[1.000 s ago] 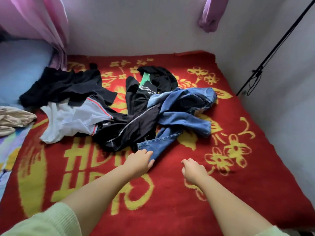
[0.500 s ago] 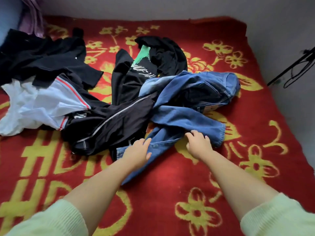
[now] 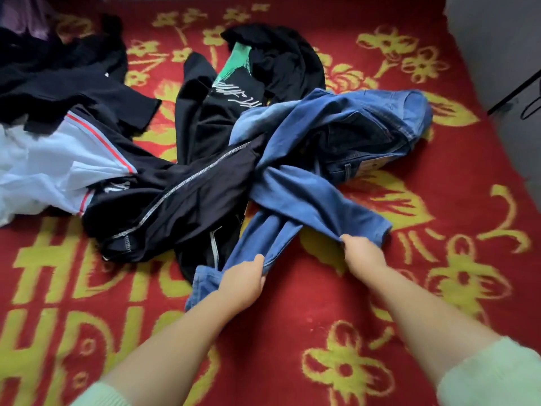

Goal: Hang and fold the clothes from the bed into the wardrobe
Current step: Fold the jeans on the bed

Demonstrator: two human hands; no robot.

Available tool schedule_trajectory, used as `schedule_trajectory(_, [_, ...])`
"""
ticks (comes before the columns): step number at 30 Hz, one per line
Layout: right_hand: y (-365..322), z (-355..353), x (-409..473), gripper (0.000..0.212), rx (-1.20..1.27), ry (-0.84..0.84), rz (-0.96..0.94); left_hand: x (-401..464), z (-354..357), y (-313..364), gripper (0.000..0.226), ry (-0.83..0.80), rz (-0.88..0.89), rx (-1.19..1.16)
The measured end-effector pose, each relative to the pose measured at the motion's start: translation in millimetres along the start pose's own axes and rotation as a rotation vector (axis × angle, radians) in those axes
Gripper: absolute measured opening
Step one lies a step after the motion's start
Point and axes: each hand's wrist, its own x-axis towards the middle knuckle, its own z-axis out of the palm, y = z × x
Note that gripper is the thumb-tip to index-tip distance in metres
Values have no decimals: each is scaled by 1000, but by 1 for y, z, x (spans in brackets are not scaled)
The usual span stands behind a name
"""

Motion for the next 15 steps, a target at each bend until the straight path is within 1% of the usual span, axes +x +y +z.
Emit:
schedule_trajectory(3, [-13, 21, -41, 31, -12, -105, -72, -16, 4, 12, 22, -24, -60, -92])
schedule_trajectory(8, [-36, 40, -96, 22, 39, -307, -138, -56, -3, 18, 23, -65, -42, -44])
schedule_trajectory(11, [-64, 35, -133, 21, 6, -410, -243, -99, -3, 6, 22, -91, -23, -62])
schedule_trajectory(13, [-95, 21, -163, 28, 26, -501, -341, -134, -4, -11, 26, -117, -30, -128])
schedule_trajectory(14, [-115, 12, -184, 29, 55, -547, -396, -154, -6, -25, 32, -131, -65, -207])
schedule_trajectory(15, [-135, 5, -199, 29, 99, -585, -449, -168, -8, -37, 40, -154, -118, -333])
